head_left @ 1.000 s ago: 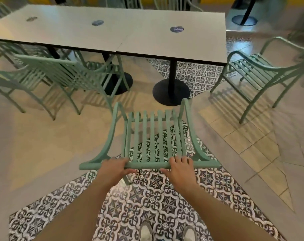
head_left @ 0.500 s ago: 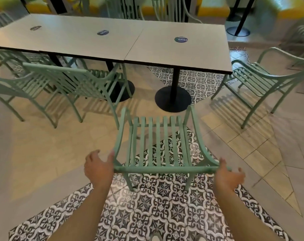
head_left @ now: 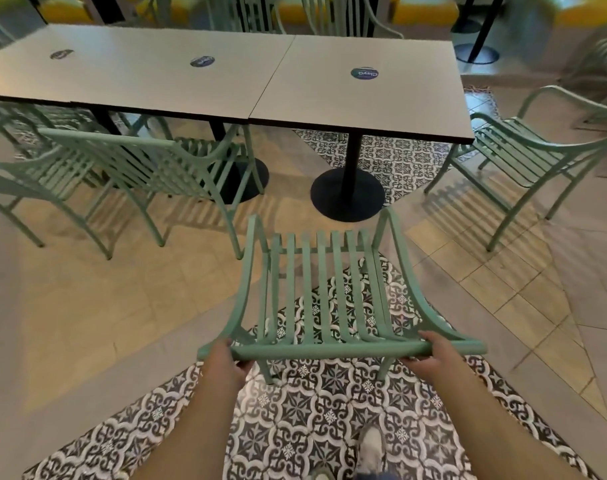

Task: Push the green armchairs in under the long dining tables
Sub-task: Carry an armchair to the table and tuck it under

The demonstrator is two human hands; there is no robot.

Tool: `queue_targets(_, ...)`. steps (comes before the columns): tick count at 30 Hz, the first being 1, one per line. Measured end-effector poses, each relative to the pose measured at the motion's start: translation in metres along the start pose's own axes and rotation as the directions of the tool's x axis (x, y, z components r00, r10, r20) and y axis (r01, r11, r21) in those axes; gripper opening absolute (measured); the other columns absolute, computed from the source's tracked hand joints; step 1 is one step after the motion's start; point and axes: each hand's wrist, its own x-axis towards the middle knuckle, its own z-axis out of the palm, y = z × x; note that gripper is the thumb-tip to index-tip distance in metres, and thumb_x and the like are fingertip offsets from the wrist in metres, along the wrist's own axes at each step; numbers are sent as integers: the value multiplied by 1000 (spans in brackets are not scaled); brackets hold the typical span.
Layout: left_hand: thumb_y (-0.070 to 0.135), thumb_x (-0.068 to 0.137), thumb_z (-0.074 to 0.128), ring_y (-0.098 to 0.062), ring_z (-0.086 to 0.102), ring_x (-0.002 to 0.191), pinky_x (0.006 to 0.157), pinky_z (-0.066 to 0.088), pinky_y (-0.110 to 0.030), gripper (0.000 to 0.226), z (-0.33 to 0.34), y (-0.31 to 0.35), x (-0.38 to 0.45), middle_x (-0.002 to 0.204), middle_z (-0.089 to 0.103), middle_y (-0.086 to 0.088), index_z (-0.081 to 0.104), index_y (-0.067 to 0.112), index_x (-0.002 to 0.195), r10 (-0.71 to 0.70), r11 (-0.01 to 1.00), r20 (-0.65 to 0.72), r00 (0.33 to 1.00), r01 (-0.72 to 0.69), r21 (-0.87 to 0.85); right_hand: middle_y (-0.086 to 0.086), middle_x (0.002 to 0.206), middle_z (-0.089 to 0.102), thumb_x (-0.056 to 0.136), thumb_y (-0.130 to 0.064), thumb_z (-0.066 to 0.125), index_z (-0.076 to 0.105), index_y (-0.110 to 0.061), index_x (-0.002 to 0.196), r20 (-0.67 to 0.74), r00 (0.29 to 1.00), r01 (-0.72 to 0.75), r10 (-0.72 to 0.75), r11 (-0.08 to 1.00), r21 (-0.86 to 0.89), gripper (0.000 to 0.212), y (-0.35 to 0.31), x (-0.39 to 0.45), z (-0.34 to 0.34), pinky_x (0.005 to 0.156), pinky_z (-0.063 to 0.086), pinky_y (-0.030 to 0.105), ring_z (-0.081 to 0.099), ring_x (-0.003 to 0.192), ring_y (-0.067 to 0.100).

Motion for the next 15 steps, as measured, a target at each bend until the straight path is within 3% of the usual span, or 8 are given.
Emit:
queue_targets(3,10,94,54,-33,53,123,95,49,-45,47,8,1,3,137,49,-18,39,1,138,-5,1000,-45,999,5,2,18,119,51,90,-5,58,47,-6,114,-24,1000,-5,5,1000,-6,27,-2,4,7,99,45,55,52,117,37)
queue_targets(7,11,94,52,-34,52,125,98,48,-46,49,28,12,9,140,48,-20,38,2,140,-4,998,4,1000,4,56,18,121,53,86,-6,62,47,-5,118,-38,999,-15,15,1000,-2,35,-11,8,23,90,51,52,55,110,38)
queue_targets(15,8,94,47,-34,49,128,101,45,-48,30,88,37,23,141,48,-20,42,2,123,36,989,45,998,-43,144,18,121,51,90,-4,57,47,-4,102,-39,999,10,-10,1000,17,16,-38,27,72,97,48,49,53,117,36)
